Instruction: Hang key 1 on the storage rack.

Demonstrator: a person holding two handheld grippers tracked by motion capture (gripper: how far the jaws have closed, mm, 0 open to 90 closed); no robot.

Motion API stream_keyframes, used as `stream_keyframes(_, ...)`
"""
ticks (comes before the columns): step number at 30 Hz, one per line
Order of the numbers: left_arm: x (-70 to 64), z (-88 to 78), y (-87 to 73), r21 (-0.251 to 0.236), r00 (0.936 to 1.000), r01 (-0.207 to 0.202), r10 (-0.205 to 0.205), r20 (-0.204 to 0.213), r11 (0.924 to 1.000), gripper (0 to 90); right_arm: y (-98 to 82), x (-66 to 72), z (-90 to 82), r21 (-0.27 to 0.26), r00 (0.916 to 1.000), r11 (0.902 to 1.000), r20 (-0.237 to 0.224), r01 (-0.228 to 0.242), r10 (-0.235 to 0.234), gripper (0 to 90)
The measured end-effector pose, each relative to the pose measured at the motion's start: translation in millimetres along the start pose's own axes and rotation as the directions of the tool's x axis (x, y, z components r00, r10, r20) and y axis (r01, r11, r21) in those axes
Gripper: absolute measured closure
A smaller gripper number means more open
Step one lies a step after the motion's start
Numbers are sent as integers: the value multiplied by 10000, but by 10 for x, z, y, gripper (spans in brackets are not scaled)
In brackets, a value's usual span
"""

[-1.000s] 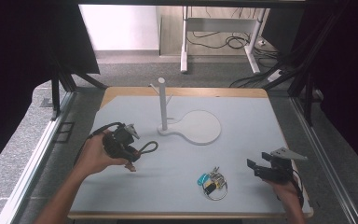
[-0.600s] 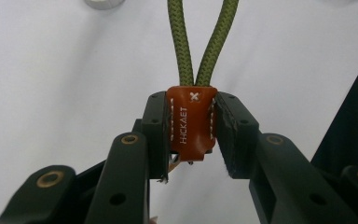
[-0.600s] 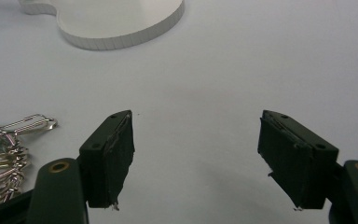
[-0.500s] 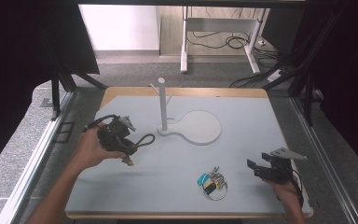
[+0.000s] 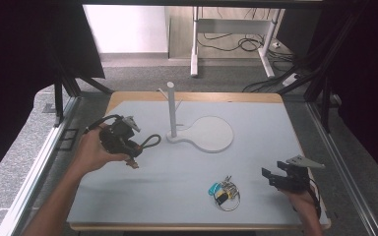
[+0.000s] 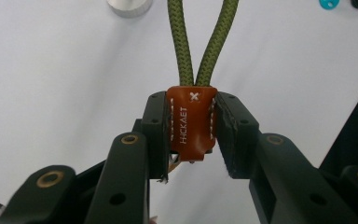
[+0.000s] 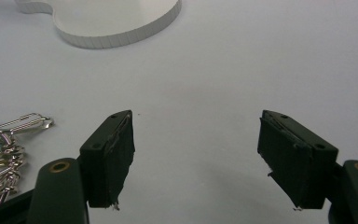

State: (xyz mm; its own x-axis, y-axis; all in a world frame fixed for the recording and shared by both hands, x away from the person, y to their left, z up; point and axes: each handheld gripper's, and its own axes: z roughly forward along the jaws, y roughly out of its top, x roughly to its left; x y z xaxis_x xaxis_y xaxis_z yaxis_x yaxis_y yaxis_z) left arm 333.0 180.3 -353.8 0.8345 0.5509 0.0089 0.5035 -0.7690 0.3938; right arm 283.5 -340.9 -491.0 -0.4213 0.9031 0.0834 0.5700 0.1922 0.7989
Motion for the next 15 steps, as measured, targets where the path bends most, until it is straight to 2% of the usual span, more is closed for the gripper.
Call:
stream_keyframes(9,56,-56,37,-150,9999,102,-103,-81,9998,668,-3,7,11,69,10000,10000,25,-6,6,277)
stream_keyframes(15,59,-82,82,-137,10000,-28,27,-95,9999,668,-5,-1,8,100,10000,9999,11,-9,8,277)
